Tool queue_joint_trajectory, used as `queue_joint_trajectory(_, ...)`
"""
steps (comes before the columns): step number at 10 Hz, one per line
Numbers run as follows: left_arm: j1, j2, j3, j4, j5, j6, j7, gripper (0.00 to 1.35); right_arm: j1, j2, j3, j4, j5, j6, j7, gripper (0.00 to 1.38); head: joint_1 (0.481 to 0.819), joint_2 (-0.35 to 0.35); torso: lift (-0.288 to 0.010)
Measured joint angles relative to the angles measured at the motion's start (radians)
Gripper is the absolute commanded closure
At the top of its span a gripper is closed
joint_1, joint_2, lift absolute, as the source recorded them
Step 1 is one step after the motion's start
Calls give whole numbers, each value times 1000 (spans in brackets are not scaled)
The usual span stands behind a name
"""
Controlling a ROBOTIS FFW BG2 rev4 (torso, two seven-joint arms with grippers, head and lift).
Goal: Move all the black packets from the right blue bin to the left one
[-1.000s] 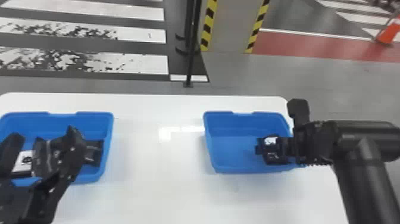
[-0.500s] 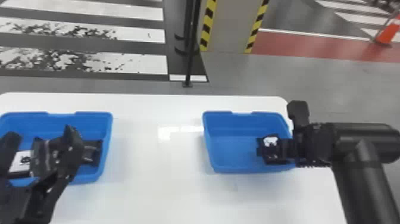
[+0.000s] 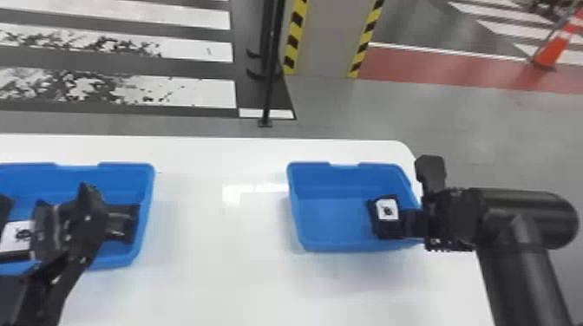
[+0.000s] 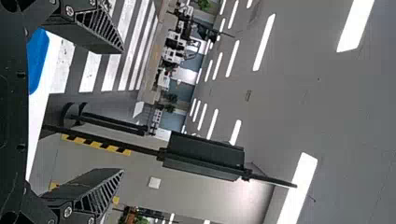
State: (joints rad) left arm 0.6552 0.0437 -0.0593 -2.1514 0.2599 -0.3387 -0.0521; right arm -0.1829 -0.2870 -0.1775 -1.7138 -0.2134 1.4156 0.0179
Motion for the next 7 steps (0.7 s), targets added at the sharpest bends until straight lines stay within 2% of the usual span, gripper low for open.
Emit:
queue_joint_trajectory(1,0,0,1,0,-2,0,0,136,-1,0,-6,13,-18,2,0,986,695,-227,-140)
queue_joint_trajectory(2,-1,-1,1,0,-3,-1,0,134,-3,0,-9,19,-31,1,0,1119,695,-225,-140)
queue_joint_trajectory(4,0,-1,2,0,-6,-7,0,136,31,0,-10,-11,-64,-47,1,1147,695,-214,-140)
queue_joint_trajectory(7,0,-2,3,0,-11,-35,1,131,115,4,-7,-124,-134,-247,13,1148,695,-169,-140)
